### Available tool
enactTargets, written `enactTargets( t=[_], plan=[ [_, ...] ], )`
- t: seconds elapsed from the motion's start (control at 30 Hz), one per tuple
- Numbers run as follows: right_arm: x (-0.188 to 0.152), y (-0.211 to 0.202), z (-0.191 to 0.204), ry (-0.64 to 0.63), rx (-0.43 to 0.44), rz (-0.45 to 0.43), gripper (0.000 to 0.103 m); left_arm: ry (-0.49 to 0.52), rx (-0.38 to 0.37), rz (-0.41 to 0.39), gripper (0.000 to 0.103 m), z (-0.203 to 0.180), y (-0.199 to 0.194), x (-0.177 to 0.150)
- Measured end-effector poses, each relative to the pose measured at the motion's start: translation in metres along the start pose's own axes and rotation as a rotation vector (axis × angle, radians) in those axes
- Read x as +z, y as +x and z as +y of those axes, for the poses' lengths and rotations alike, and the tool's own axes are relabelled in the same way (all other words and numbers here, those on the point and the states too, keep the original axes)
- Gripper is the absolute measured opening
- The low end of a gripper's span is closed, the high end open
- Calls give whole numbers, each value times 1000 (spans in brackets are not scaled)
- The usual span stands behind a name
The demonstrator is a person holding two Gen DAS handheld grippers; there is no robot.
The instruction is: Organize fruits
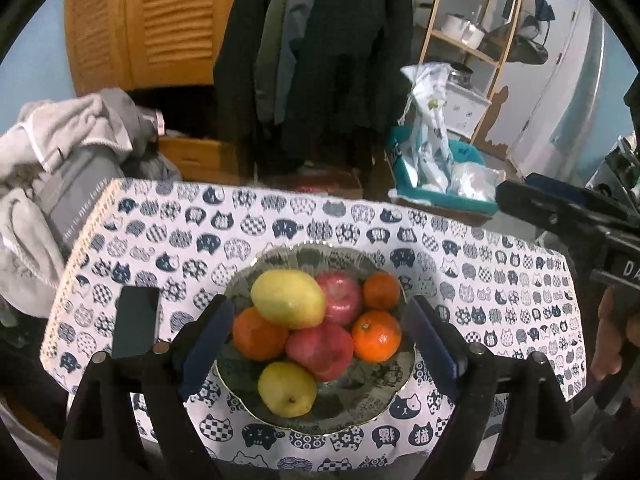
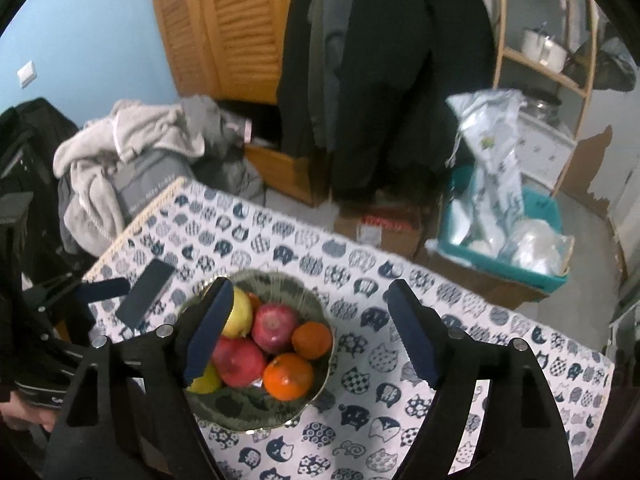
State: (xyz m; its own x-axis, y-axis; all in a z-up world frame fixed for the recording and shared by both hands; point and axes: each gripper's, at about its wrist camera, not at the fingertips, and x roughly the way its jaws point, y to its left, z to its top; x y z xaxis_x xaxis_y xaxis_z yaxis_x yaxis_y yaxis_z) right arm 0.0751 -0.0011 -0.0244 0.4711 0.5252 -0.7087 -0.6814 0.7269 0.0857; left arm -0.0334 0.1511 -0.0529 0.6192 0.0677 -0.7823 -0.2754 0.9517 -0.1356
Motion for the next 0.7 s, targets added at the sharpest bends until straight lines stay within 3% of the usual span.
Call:
enactTargets(
  t=[0.27, 0.7],
  plan=[
    [1, -29, -7, 13, -35, -55, 82, 34, 26, -90, 100, -15, -27, 6],
    [-8, -49, -19, 23, -68, -80, 83, 58, -5, -112, 101, -34, -43, 10]
  ],
)
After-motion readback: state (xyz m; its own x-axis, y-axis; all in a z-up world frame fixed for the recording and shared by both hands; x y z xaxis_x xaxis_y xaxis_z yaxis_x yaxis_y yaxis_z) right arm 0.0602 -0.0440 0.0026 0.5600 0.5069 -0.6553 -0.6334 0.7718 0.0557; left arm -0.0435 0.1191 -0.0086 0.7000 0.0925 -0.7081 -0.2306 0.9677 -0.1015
